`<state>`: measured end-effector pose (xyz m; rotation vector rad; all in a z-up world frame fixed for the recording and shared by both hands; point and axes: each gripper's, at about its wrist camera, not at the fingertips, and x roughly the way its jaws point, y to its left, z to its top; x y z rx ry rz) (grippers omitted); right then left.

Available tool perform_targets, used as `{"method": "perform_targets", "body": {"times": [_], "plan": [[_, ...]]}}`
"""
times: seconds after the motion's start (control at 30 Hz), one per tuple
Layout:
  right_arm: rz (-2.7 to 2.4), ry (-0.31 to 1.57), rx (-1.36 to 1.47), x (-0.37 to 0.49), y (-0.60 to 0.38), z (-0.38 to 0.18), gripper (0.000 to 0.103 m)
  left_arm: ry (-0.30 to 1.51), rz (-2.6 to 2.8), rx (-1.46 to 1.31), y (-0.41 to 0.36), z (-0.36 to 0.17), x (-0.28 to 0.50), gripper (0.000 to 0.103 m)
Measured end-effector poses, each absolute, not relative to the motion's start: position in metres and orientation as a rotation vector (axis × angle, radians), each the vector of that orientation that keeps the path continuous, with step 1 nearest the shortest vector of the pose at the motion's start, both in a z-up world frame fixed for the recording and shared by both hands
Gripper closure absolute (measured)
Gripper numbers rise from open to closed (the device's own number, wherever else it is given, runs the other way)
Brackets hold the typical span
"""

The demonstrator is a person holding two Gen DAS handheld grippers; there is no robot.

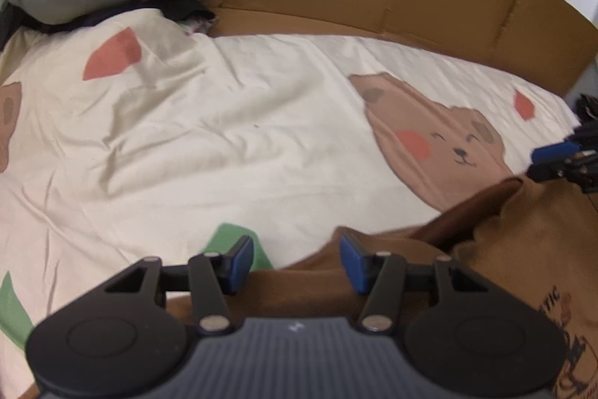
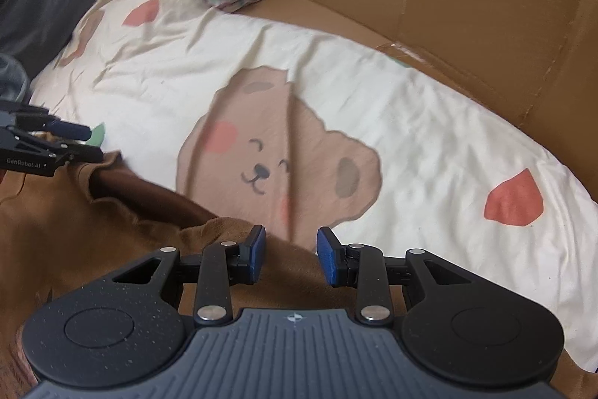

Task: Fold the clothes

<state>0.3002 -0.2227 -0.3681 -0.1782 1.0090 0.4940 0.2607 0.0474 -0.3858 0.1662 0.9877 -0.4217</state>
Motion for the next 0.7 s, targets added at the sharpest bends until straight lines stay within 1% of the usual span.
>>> {"method": "perform_targets", "body": {"times": [0.07, 0.27, 0.37, 0.5, 0.53, 0.6, 0.7], "plan": [[0.507, 1.015, -0.188, 0.297, -0.222, -0.369, 0.065, 0.990, -0.437, 0.179, 0.047, -0.387, 0.256, 0.047], [0.528, 1.013, -0.235, 0.290, -0.222, -0.376, 0.052, 0.994, -0.461, 0.209, 0.045, -0.392, 0.250, 0.040], [0.542, 1.005, -0.263, 0.291, -0.221, -0.379, 0.052, 1.002, -0.479, 0.222, 0.044, -0.395, 0.254, 0.040], [0.550, 1.012, -0.275, 0.298, -0.222, -0.388, 0.045, 1.020, -0.529, 0.231, 0.039, -0.399, 0.258, 0.040], [0.551, 1.014, -0.274, 0.300, -0.222, -0.390, 0.045, 1.024, -0.542, 0.238, 0.037, -0.400, 0.258, 0.040], [0.552, 1.019, -0.278, 0.304, -0.223, -0.394, 0.038, 1.033, -0.565, 0.251, 0.034, -0.402, 0.258, 0.042], [0.568, 1.041, -0.278, 0.308, -0.225, -0.398, 0.037, 1.049, -0.593, 0.236, 0.035, -0.402, 0.258, 0.049]]}}
